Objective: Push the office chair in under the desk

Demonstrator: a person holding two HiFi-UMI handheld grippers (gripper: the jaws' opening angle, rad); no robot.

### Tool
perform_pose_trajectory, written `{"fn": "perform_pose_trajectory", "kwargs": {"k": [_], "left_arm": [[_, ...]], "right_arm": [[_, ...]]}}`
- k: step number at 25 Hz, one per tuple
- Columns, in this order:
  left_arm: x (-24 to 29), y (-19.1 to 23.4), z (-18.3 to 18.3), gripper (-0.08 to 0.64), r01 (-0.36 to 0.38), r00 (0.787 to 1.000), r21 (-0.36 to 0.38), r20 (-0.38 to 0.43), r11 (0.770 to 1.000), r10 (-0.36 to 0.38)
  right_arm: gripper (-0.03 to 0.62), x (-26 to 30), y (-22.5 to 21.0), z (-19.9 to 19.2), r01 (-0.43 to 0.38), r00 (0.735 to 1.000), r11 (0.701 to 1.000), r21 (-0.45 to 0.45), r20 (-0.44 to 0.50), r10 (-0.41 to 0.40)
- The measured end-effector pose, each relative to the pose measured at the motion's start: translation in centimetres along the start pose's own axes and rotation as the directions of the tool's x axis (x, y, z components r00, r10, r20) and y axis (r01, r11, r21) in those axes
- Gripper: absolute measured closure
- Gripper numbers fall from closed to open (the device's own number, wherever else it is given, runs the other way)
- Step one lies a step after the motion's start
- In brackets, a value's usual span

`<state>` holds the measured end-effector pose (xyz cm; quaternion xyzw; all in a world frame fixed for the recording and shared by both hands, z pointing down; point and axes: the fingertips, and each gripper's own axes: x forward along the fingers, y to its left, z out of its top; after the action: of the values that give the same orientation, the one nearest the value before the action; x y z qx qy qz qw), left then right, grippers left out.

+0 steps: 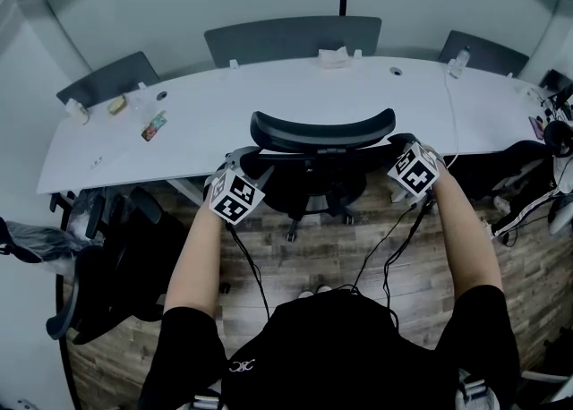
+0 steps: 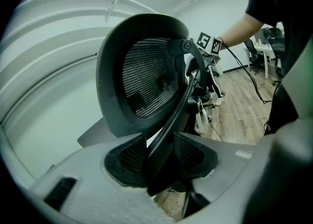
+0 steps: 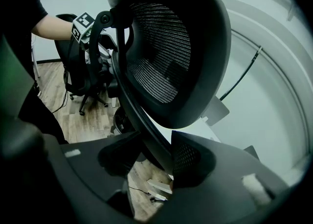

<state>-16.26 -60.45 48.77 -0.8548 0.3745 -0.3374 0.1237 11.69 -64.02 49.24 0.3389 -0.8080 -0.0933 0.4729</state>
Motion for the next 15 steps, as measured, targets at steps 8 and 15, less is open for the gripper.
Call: {"fn": "perform_pose_trajectory", "kwargs": {"k": [8, 15], "left_arm": [[-0.5, 0.2, -0.1, 0.351, -0.104, 0.994, -0.106, -0.029, 0.989, 0.102], [-3.7, -0.4, 3.2, 0.411, -0.252, 0.96, -0.33, 0.035, 0.91, 0.279]], "right_arm": [[0.373, -0.9, -0.2, -0.3, 0.09, 0.995, 0.996, 0.026, 0.039, -0.091], [0.583, -6.2, 0.5, 1.1, 0.316, 0.874, 0.862, 0.395, 0.234, -0.427]]}}
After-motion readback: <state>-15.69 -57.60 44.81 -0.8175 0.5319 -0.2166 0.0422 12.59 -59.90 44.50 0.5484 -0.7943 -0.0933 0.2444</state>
